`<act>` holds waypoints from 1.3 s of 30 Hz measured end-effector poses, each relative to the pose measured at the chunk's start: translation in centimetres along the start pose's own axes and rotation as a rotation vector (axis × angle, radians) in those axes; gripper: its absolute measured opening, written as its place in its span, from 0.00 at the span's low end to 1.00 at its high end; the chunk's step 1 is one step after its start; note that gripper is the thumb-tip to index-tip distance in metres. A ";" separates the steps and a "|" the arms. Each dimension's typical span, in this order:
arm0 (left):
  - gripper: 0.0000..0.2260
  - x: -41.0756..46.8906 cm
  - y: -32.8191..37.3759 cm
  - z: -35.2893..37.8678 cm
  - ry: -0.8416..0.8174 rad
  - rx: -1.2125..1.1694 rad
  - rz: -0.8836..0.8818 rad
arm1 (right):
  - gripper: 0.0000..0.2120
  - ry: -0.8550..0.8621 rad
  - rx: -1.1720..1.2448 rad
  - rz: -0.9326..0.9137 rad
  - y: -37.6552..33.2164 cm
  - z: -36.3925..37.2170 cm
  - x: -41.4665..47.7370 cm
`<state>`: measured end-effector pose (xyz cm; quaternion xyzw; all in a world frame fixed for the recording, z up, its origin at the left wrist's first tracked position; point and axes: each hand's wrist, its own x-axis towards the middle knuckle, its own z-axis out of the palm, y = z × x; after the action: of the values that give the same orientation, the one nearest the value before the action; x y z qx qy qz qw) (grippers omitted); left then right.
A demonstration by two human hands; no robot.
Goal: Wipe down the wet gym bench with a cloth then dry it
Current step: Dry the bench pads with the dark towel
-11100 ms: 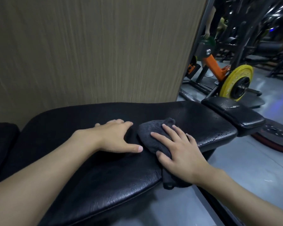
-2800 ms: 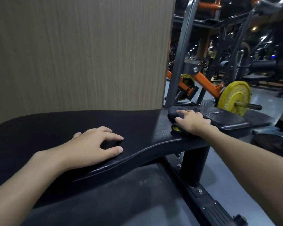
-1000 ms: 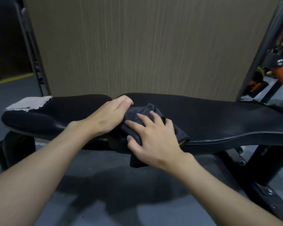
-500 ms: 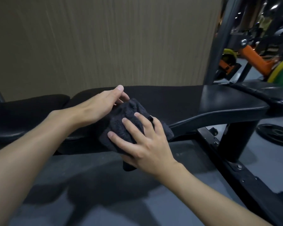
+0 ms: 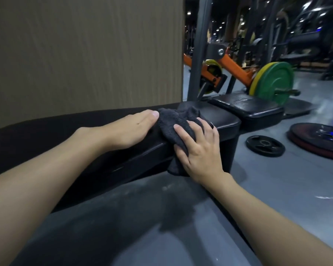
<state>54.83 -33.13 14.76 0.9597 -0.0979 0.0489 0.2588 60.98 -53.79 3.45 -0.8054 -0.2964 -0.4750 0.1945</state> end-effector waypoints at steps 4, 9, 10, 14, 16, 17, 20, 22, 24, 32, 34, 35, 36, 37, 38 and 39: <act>0.19 3.8 2.3 1.6 -0.016 0.064 0.010 | 0.21 0.027 -0.042 0.187 4.2 -0.8 0.6; 0.18 8.3 0.3 1.1 -0.056 0.222 -0.048 | 0.25 -0.069 -0.024 0.594 7.2 -1.5 3.3; 0.22 9.2 -0.2 0.8 -0.088 0.244 -0.100 | 0.25 -0.159 -0.059 0.634 7.4 -1.7 4.2; 0.44 12.1 -2.1 -0.1 -0.226 0.281 -0.350 | 0.26 -0.620 -0.223 0.591 8.7 -1.6 8.5; 0.53 13.2 -3.2 -1.1 -0.288 0.258 -0.444 | 0.27 -0.789 -0.212 0.562 9.6 -0.8 10.3; 0.55 13.6 -3.7 -1.8 -0.291 0.240 -0.503 | 0.28 -0.850 -0.194 0.551 10.0 -0.2 11.1; 0.59 13.6 -4.5 -3.4 -0.315 0.181 -0.710 | 0.28 -1.016 -0.138 0.530 11.3 1.3 13.2; 0.58 13.6 -4.4 -3.4 -0.362 0.204 -0.767 | 0.29 -1.109 -0.111 0.505 12.4 2.7 14.7; 0.54 13.8 -4.2 -3.2 -0.385 0.224 -0.790 | 0.30 -1.176 -0.087 0.471 13.3 4.4 16.2; 0.54 15.1 -4.2 -3.1 -0.474 0.150 -0.817 | 0.25 -1.292 -0.083 0.483 14.7 12.0 21.3; 0.55 15.2 -4.1 -3.2 -0.478 0.136 -0.808 | 0.25 -1.326 -0.123 0.454 13.9 13.1 22.0; 0.55 15.3 -4.0 -3.2 -0.484 0.139 -0.800 | 0.25 -1.335 -0.135 0.435 13.4 13.3 22.3; 0.55 15.3 -3.9 -3.2 -0.487 0.148 -0.789 | 0.25 -1.338 -0.142 0.411 12.6 13.5 22.7; 0.54 15.3 -4.0 -3.4 -0.477 0.157 -0.779 | 0.25 -1.341 -0.138 0.376 11.4 13.8 23.2; 0.53 15.0 -4.1 -3.8 -0.451 0.160 -0.765 | 0.25 -1.346 -0.120 0.328 9.6 14.3 23.6; 0.50 14.6 -4.5 -4.3 -0.401 0.160 -0.742 | 0.24 -1.346 -0.087 0.274 7.3 14.8 24.1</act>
<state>69.90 -29.49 18.35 0.9374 0.2099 -0.2275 0.1595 84.40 -43.44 17.41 -0.9624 -0.2290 0.1462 -0.0062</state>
